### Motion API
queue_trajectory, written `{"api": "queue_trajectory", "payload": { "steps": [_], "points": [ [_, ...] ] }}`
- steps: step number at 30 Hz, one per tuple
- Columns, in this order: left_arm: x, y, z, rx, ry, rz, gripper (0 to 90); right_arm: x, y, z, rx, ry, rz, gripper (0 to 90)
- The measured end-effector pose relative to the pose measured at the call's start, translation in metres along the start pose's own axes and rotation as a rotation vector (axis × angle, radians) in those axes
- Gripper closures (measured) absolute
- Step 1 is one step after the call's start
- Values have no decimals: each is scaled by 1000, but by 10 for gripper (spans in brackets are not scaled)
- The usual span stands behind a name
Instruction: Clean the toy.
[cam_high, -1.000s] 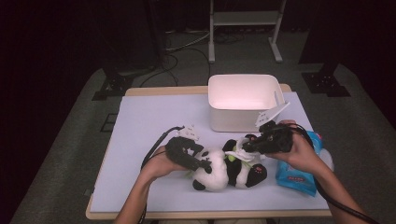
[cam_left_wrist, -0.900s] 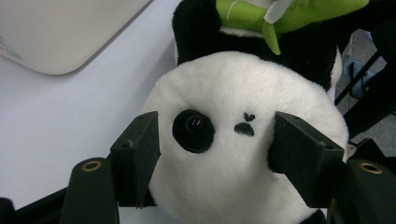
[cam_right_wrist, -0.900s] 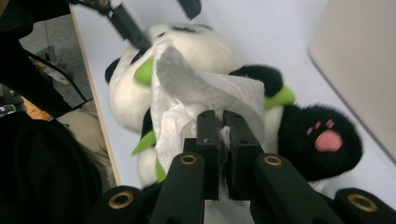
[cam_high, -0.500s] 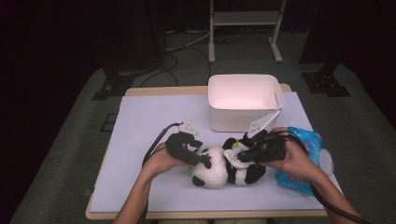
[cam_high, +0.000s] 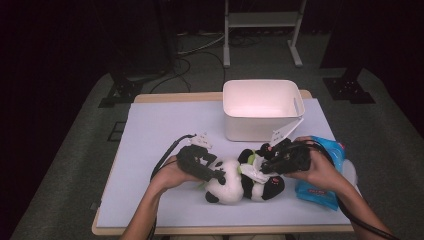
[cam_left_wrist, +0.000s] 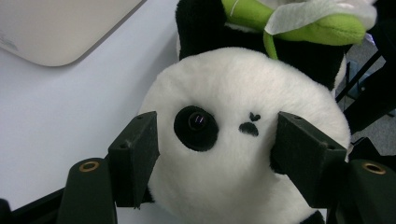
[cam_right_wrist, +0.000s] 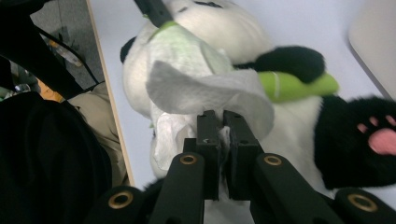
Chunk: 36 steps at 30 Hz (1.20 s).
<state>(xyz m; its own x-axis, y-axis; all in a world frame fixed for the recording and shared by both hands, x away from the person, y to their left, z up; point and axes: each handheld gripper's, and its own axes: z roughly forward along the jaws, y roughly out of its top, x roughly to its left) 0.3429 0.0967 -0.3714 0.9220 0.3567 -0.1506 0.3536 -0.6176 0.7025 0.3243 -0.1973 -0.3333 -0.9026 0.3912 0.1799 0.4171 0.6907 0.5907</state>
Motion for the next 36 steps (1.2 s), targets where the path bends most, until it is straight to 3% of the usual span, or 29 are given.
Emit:
{"api": "queue_trajectory", "payload": {
  "steps": [12,21,25,31,36],
  "points": [
    [-5,1,0,6,-18,14,305,-18,-30,-11,-20,-15,71,847],
    [-5,2,1,20,-37,20,289,-25,-54,-9,0,-20,120,848],
    [-7,4,2,27,-44,27,289,-27,-61,-10,-15,-21,136,848],
    [-9,5,2,36,-49,45,289,-28,-55,-20,-65,-43,126,848],
    [-11,4,2,36,-52,50,290,-31,-33,-36,-110,-83,110,848]
  ]
}}
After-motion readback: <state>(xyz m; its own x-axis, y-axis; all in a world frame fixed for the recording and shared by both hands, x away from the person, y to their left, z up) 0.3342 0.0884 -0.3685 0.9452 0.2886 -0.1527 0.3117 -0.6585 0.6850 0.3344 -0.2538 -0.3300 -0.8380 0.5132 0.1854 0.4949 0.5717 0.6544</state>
